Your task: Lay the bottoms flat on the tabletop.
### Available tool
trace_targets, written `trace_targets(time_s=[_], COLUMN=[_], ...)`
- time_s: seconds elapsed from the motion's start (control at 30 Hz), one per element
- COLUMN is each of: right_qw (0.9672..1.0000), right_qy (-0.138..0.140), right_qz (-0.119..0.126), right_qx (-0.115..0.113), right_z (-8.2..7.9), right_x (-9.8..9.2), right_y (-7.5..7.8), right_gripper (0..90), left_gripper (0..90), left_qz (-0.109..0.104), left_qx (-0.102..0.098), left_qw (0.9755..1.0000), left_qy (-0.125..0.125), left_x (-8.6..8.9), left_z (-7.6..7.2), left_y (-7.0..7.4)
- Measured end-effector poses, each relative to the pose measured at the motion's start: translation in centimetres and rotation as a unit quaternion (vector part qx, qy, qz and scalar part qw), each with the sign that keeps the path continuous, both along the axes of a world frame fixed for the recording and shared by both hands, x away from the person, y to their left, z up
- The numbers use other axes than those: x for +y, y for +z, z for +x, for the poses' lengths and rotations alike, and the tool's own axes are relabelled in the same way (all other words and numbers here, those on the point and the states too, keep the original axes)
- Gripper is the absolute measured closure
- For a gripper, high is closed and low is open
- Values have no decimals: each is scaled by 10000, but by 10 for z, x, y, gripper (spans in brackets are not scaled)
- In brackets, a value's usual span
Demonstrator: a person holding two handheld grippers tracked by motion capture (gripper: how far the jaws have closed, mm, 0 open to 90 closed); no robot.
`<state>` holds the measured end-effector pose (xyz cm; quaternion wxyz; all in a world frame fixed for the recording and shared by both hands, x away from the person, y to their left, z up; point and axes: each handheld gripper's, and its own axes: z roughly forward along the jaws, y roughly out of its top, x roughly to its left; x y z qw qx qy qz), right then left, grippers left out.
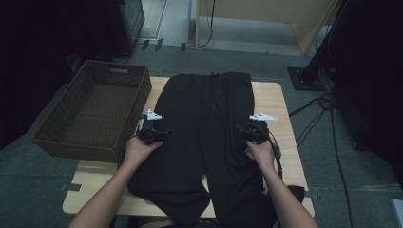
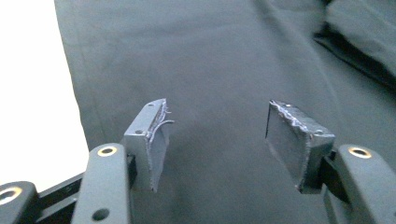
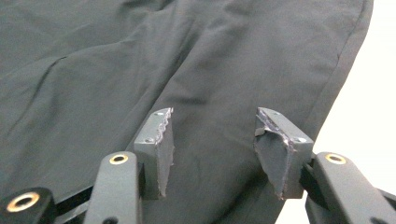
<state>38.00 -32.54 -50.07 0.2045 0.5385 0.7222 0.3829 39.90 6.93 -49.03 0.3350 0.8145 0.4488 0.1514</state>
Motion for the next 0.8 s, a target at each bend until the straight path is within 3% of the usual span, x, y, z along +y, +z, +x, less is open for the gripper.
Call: trace_targets(time_s=[0.13, 0.23, 0.33, 0.43, 0.53, 0.67, 0.73, 0.8], right_qw=[9999, 9998, 9995, 9992, 9991, 9989, 9989, 9987], right_qy=[-80, -100, -120, -103, -105, -63, -20, 13], right_qz=[-99, -190, -296, -385, -413, -452, -463, -507], right_qx=[15, 45, 29, 60, 89, 64, 59, 108], right_z=[10, 15, 17, 19, 18, 16, 13, 10], right_x=[5, 9, 13, 14, 14, 11, 9, 5], right_y=[-5, -9, -12, -16, -19, -19, -18, -17], right_gripper=[469, 469, 469, 471, 486, 620, 715, 831], left_gripper=[388, 391, 407, 507, 667, 885, 900, 900], left_qz=[84, 185, 367, 341, 289, 316, 368, 234], left_qx=[40, 196, 43, 28, -21, -33, -2, 172], left_qw=[9999, 9996, 9993, 9993, 9995, 9994, 9990, 9989], left_qy=[88, 118, 88, 137, 78, -147, -259, -357], left_x=[-1, -3, -6, -5, -4, -6, -8, -8], left_z=[6, 9, 7, 7, 4, -3, -8, -14], left_y=[-7, -14, -15, -15, -15, -15, -14, -13])
